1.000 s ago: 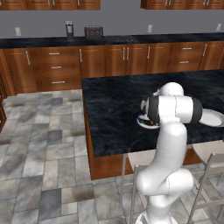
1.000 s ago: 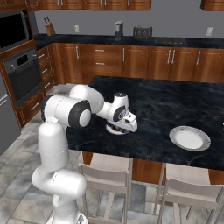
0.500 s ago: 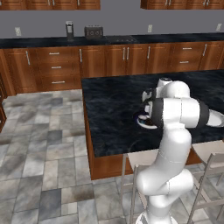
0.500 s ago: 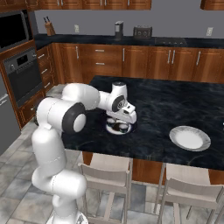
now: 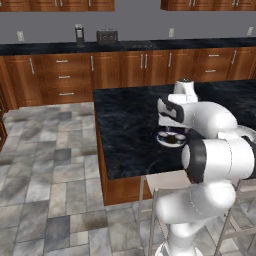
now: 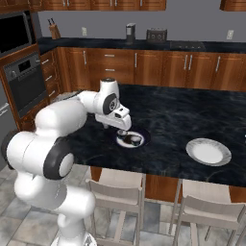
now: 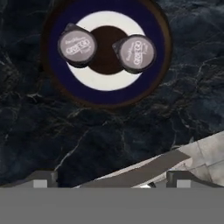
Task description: Place two yogurt containers on each plate.
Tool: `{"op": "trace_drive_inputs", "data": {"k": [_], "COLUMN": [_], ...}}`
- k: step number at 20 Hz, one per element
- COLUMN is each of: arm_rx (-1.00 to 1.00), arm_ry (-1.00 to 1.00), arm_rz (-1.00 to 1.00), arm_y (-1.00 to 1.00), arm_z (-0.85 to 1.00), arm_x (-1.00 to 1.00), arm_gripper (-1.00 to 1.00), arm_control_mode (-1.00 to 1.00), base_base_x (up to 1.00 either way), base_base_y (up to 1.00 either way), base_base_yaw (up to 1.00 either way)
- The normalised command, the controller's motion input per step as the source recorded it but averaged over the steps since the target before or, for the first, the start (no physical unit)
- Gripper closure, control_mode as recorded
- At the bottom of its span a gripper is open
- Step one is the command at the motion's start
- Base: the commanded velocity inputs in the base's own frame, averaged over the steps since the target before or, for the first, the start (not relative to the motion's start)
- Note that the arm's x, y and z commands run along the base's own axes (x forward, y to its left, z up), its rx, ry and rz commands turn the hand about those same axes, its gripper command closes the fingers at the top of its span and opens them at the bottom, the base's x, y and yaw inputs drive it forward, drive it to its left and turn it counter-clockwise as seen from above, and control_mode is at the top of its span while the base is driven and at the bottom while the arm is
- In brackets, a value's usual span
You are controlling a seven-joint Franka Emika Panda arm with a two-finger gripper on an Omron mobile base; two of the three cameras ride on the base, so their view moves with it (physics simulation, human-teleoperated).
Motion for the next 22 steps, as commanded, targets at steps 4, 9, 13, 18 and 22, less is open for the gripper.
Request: {"op": "trace_drive_inputs", "data": {"k": [4,9,13,18,22], "arm_rx": [0.0,0.01,0.01,-0.01,-0.03], "arm_ry": [-0.05,-0.28,-0.03,0.0,0.0], "arm_rz": [0.05,0.04,0.27,0.27,0.05], "arm_y": [0.72,0.14,0.0,0.12,0.23], "arm_z": [0.41,0.19,0.03,0.07,0.14], "arm_x": [-0.84,-0.59,-0.06,-0.04,-0.08], "arm_gripper": [-1.0,-1.0,-1.0,-1.0,-1.0], "arm_control_mode": [-1.0,-1.0,-1.0,-1.0,-1.0], "base_base_x": [0.0,0.0,0.0,0.0,0.0], "base_base_y": [0.0,0.0,0.0,0.0,0.0], "base_base_yaw": [0.0,0.0,0.0,0.0,0.0]}}
